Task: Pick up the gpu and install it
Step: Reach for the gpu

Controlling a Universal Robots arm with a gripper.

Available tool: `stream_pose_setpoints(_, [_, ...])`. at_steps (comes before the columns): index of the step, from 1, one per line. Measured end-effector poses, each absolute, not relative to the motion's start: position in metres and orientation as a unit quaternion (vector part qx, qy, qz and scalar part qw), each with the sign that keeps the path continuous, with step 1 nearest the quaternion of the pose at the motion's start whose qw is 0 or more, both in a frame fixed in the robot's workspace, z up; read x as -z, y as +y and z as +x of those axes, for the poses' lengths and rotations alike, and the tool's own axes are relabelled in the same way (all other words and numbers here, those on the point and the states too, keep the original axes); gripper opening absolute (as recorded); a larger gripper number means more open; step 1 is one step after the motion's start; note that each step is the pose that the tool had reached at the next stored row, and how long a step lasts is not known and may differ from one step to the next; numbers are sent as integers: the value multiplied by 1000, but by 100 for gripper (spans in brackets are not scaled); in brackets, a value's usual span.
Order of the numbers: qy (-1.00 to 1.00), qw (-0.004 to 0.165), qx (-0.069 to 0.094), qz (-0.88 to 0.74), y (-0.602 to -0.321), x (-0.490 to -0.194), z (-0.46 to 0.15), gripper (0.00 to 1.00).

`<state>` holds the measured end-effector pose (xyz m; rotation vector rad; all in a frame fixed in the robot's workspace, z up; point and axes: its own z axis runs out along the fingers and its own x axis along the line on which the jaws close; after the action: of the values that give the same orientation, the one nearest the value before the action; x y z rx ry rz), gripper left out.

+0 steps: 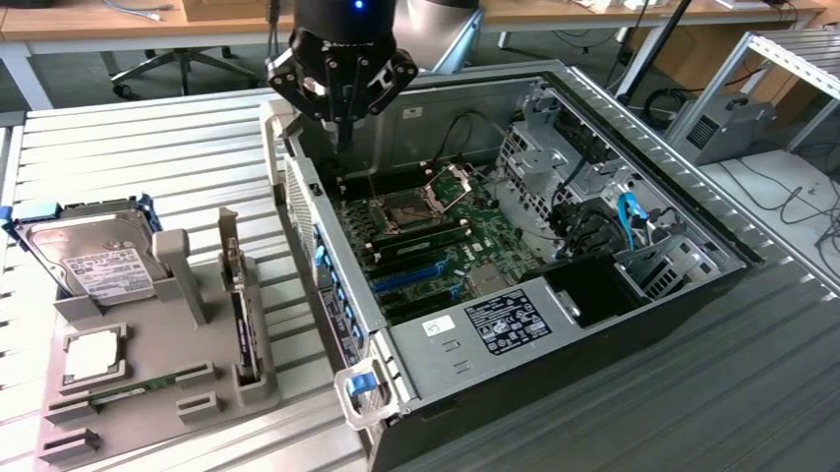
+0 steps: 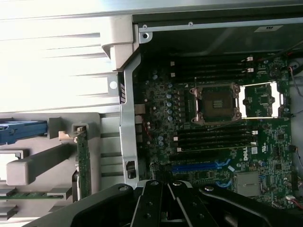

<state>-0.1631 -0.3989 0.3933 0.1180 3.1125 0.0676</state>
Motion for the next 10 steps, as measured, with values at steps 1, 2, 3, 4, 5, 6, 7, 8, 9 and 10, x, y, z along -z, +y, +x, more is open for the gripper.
stream_pose_setpoints(1, [999,13,-22,38,-399,-393,-163,11])
stream_pose_setpoints(2, [999,13,-22,38,-399,-393,-164,11])
stream_pose_setpoints(3, [999,13,-22,38,-399,-393,-164,11])
stream_pose_setpoints(4, [999,13,-22,38,-399,-393,-164,11])
stream_pose_setpoints(5, [999,13,-22,38,-399,-393,-165,11])
stream_pose_setpoints(6, [999,13,-22,38,-399,-393,-165,11])
stream_pose_setpoints(7, [999,13,-22,38,-399,-393,-166,11])
stream_pose_setpoints(8, [999,13,-22,38,-399,-393,-166,11])
stream_pose_setpoints(9, [999,13,-22,38,-399,-393,-166,11])
stream_pose_setpoints(10, [999,13,-22,38,-399,-393,-166,11])
